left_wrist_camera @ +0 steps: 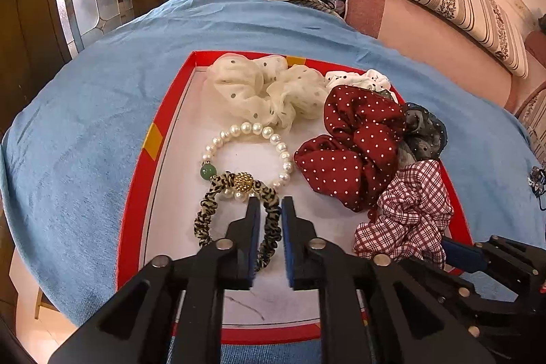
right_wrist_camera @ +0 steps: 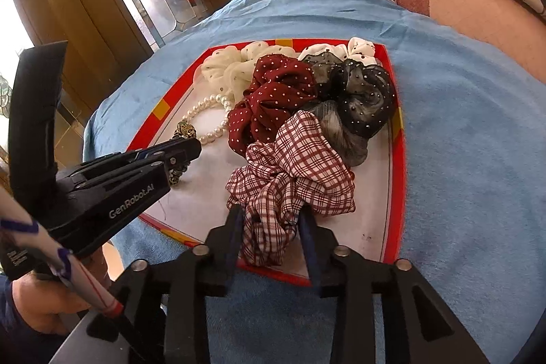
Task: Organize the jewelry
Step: 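Lower both items into the box and open both grippers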
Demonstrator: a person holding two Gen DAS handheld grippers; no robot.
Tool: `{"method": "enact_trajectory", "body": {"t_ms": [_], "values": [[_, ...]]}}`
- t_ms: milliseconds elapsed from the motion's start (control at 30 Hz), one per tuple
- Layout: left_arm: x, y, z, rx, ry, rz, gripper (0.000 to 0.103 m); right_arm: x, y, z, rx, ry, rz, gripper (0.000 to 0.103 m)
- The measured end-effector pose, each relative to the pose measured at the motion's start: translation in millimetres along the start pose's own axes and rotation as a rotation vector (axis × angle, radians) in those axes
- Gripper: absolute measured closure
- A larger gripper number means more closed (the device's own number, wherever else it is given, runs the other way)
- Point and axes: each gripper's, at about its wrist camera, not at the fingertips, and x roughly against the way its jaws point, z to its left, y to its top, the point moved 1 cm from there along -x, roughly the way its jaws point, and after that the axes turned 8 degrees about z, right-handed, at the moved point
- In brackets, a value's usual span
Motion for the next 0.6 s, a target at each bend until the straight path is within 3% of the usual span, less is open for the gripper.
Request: {"method": "enact_trajectory", "body": {"t_ms": [33,100,300,600], "values": [[1,0,0,0.003,0.004,-0.005,0.077,2,0,0,0.004,-0.002,0.000,0.066],[3,0,1,0.010,0.006,-0.014,0.072,6,-2,0,0.008,-0.008,-0.005,0.065],[3,1,2,0.010,0.013,-0.016,0.072,20,-3,-1,0.006,-0.008,-0.026,0.063],[3,1,2,0.004,0.029,-0.019,0.062,36,-2,-3,0.000,-0.024,-0.063,0.060]]}}
